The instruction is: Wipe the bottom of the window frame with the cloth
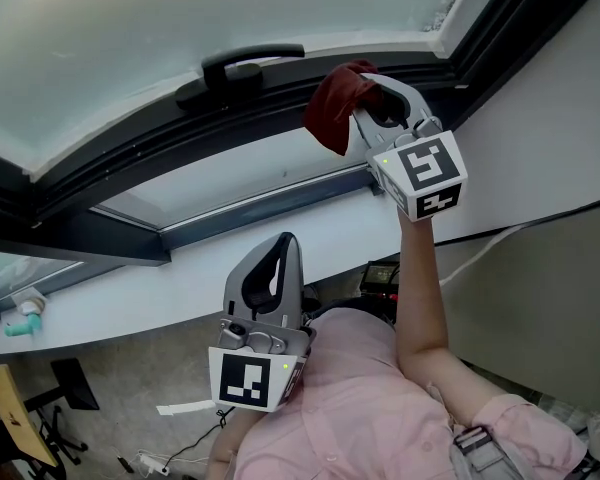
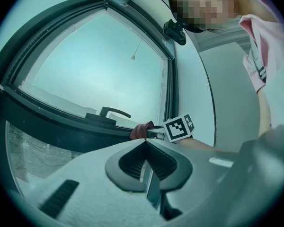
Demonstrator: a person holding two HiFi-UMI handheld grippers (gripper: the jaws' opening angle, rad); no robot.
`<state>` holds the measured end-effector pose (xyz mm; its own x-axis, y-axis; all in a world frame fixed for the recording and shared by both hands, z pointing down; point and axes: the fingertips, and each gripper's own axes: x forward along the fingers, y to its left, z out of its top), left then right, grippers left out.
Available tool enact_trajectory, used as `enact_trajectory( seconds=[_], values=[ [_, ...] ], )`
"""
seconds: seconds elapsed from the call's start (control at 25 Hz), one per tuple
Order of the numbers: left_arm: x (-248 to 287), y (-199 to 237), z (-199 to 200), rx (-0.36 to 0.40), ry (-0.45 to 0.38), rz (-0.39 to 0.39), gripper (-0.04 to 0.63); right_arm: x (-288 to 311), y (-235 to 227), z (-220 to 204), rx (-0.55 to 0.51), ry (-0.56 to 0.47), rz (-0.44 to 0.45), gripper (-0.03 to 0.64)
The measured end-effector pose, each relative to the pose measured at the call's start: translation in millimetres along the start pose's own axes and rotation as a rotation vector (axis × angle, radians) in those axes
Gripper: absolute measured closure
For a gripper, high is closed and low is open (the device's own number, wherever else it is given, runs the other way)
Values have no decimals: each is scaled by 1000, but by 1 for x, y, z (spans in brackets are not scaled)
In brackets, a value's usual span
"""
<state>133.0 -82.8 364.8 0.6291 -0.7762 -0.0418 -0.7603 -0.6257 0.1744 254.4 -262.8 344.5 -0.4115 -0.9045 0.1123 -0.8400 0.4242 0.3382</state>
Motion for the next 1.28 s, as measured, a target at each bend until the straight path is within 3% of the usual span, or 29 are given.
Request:
enact_trajectory(
  seconds=[1.28],
  values=[
    [22,-20,-1,18,5,-23,601,-15,-39,-14,28,-1,-42,554]
  ],
)
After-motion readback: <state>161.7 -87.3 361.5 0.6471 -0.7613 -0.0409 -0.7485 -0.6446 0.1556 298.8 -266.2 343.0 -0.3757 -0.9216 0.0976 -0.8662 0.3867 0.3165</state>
